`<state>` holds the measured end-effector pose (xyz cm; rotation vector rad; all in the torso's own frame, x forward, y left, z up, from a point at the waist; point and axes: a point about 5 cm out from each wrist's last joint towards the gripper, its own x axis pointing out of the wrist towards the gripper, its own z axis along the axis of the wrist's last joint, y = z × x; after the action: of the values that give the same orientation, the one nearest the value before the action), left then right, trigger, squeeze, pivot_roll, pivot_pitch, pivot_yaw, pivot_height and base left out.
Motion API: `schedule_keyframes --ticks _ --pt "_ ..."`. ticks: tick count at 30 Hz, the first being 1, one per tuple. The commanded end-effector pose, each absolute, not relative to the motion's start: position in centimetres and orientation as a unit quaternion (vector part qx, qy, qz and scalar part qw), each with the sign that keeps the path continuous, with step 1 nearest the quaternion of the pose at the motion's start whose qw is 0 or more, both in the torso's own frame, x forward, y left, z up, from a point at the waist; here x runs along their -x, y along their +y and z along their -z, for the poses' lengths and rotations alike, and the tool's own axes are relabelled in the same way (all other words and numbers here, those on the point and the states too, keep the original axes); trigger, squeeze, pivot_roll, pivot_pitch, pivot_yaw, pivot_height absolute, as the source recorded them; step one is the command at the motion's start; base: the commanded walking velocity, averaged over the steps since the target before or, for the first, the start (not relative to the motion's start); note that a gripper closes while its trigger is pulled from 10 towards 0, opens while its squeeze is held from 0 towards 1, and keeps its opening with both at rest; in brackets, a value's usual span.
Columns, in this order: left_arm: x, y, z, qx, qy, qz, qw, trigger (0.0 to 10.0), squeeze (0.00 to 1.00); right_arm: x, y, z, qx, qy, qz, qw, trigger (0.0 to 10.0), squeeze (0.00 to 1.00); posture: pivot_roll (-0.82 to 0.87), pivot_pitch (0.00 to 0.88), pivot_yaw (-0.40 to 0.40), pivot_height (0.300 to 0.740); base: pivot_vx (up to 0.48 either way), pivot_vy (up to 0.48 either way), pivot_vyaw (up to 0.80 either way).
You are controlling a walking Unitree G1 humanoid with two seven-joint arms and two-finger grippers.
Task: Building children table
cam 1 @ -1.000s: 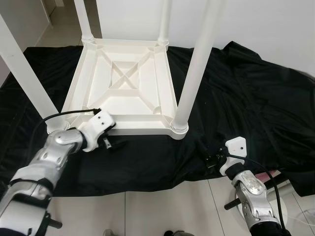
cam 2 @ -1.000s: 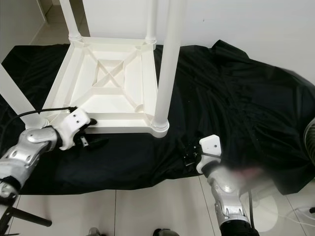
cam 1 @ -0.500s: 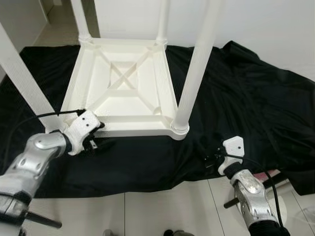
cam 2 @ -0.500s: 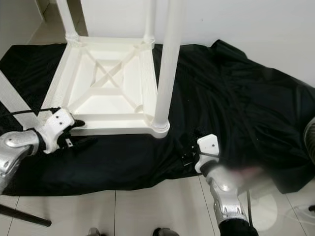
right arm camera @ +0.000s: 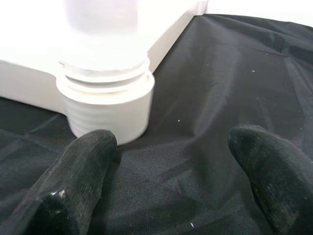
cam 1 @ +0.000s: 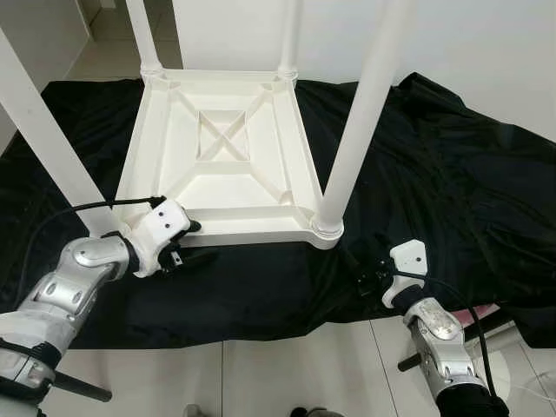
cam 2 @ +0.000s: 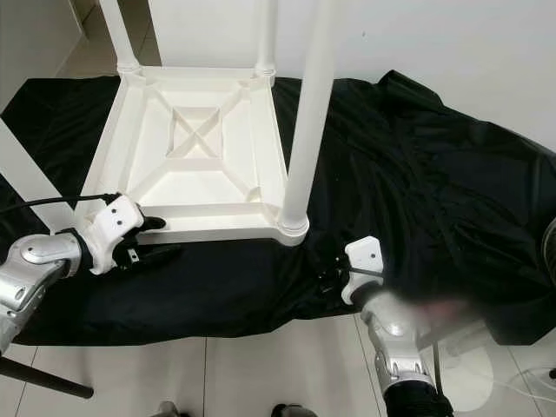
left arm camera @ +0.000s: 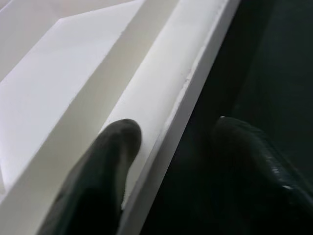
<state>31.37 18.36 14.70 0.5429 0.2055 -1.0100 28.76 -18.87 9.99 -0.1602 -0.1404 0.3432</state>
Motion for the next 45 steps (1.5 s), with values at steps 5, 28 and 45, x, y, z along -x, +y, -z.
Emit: schedule_keyframes --ticks 5,28,45 --pt "-28.0 17.2 -12.1 -0.213 0.19 0.667 0.688 0.0 0.0 -28.5 -19.4 -9.5 0.087 -0.062 -0.163 0.981 10.0 0.0 -0.01 0.112 -0.004 0.74 0.0 0.0 0.0" --pt "-26.4 20.8 -11.7 -0.268 0.239 0.657 0.663 10.0 0.0 -28.7 -19.5 -9.6 0.089 -0.063 -0.163 0.981 10.0 0.0 -0.01 0.109 -0.013 0.74 0.0 0.0 0.0" --pt "-27.4 20.5 -14.1 -0.173 0.138 0.58 0.784 10.0 0.0 -28.4 -18.6 -9.5 0.067 -0.072 -0.17 0.981 10.0 0.0 0.0 0.112 -0.02 0.74 0.0 0.0 0.0"
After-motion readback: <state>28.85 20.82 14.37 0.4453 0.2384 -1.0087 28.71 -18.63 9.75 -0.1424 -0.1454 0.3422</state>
